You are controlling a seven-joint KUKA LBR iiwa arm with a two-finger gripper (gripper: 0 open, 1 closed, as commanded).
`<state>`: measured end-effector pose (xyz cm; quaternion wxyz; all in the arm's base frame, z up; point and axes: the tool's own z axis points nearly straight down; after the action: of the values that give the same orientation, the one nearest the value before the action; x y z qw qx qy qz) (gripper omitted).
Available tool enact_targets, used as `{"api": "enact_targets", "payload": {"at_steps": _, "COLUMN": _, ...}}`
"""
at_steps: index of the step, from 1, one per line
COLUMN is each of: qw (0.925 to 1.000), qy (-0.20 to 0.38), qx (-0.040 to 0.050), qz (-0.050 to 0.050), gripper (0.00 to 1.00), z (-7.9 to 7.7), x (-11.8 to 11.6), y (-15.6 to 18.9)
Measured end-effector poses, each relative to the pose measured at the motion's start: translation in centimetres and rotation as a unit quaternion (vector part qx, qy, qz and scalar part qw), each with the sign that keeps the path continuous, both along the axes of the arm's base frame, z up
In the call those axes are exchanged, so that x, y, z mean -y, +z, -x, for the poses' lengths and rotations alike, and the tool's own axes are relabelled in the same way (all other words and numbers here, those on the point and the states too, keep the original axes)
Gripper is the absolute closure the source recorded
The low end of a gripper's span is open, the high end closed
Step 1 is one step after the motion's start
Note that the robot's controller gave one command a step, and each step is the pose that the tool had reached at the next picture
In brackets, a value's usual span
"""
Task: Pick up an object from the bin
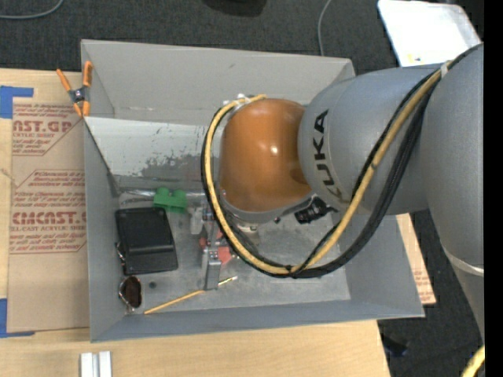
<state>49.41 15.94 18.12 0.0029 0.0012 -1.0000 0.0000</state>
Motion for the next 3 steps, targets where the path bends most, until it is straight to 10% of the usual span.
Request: {"api": "enact_targets", "payload": {"at_steps": 3, "qw": 0.9991, "qy": 0.041, "qx": 0.0062, "qz": -0.002, "gripper": 0.0, "z": -4.2, "x": -5.2, "y": -8.7}}
